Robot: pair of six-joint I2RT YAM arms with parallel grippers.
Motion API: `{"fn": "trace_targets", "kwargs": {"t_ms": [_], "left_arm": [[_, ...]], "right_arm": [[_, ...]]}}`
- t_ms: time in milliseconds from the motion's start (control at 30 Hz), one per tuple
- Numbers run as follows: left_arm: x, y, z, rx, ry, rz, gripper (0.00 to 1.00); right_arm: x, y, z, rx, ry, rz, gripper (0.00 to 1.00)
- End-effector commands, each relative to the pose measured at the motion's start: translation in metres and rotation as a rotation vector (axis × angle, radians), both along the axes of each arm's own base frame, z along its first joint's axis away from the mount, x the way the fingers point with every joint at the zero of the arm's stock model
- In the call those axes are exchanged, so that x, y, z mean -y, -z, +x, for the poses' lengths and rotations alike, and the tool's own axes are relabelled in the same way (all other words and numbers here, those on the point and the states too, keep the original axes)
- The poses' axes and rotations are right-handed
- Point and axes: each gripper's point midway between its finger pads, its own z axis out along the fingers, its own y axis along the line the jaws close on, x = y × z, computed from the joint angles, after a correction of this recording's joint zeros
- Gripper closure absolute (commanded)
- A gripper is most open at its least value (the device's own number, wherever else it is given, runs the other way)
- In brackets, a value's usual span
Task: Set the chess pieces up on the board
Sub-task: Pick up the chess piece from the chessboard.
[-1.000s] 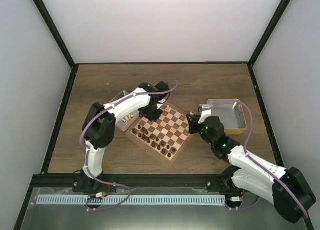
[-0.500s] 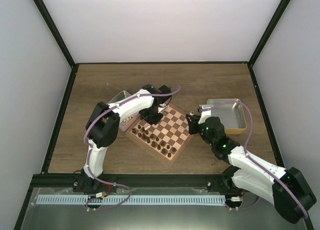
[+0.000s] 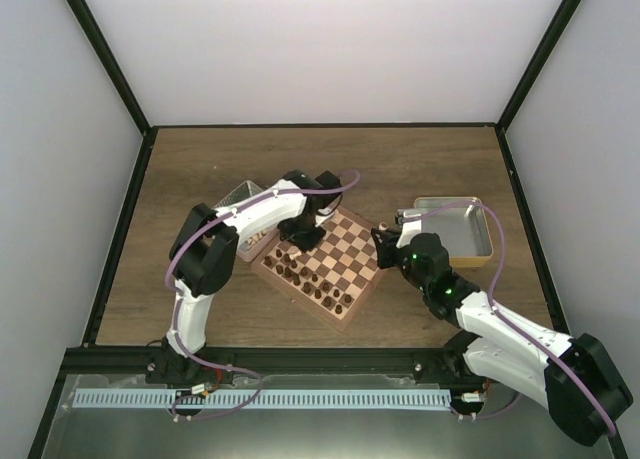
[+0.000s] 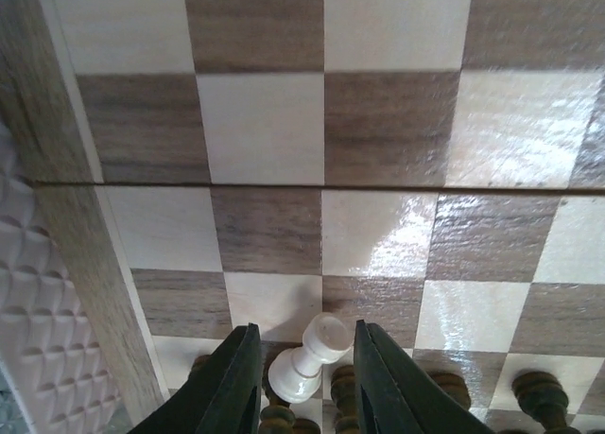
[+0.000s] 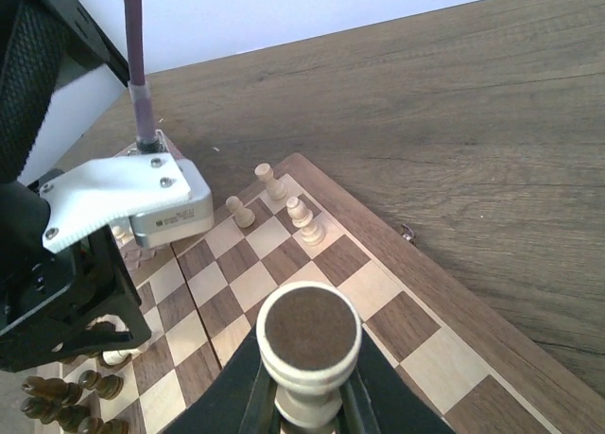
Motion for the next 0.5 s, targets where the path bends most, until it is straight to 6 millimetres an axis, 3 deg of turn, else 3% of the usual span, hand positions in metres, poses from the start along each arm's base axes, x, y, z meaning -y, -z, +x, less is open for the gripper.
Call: {"fn": "trace_targets", "kwargs": {"t_ms": [0, 467], "left_arm": [[-0.005, 0.004, -0.010, -0.012, 0.005, 0.004, 0.71], [-0.006, 0.015, -0.006, 0.009, -0.001, 0.013, 0.66]], "right_arm": [[-0.001, 0.000, -0.001, 0.004, -0.002, 0.014, 0.90], [-0.003, -0.001, -0.002, -0.001, -0.013, 0.023, 0.89]]}}
